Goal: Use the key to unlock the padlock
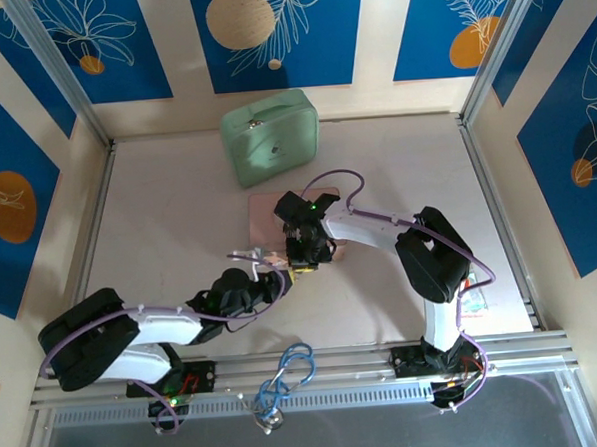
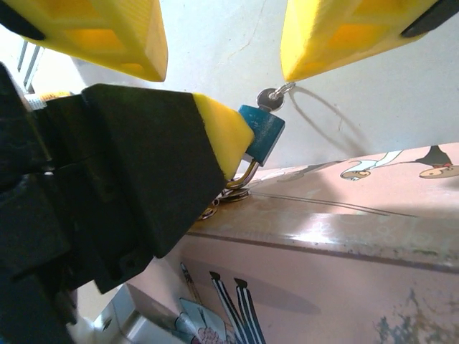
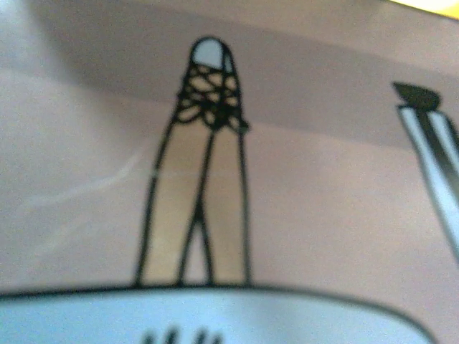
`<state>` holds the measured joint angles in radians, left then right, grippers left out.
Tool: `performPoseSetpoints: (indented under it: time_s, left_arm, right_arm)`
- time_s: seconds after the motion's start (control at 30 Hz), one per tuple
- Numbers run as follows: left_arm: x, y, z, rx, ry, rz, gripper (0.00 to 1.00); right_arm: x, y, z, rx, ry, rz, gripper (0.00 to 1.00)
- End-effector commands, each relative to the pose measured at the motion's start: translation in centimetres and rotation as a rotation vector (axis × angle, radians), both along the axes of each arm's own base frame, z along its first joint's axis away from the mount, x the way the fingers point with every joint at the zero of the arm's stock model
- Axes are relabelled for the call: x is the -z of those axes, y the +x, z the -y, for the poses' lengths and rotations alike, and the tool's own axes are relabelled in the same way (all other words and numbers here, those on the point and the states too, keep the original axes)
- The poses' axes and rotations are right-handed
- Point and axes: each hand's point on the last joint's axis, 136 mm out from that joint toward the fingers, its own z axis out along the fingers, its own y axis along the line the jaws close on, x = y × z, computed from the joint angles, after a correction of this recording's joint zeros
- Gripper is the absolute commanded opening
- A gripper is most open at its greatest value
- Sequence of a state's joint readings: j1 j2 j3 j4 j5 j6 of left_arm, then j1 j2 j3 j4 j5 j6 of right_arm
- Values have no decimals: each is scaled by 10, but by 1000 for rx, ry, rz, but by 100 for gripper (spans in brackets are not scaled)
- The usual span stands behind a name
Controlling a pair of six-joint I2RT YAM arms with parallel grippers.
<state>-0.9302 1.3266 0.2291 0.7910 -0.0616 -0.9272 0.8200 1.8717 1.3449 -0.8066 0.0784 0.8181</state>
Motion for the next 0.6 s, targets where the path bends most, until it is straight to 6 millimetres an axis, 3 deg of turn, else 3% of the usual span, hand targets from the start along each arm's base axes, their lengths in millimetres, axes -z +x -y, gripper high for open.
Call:
performPoseSetpoints:
  time_s: [0.0,0.03,0.1,0.27,0.43,0.57]
  left_arm:
    - [-4,0,-7,-32,-12,11,45]
    - [-4,0,-9,-43,-13,13,45]
    - [-7,0,-13,-56,-23,22,45]
    - [-12,0,-23,-83,-19,35,45]
    - [-15,0,-27,-96,-3,50,45]
    - [-12,0,-28,-99,0,48,45]
  right_arm:
    - [11,-4,10,7,-62,7,32]
    - [11,-3,12,14,-84,31,43]
    - [9,1,15,39,-113,105,55]
    - [1,9,12,153,-124,355,71]
    - [-4,24,-4,95,-97,521,72]
    - [7,28,-4,108,-105,505,69]
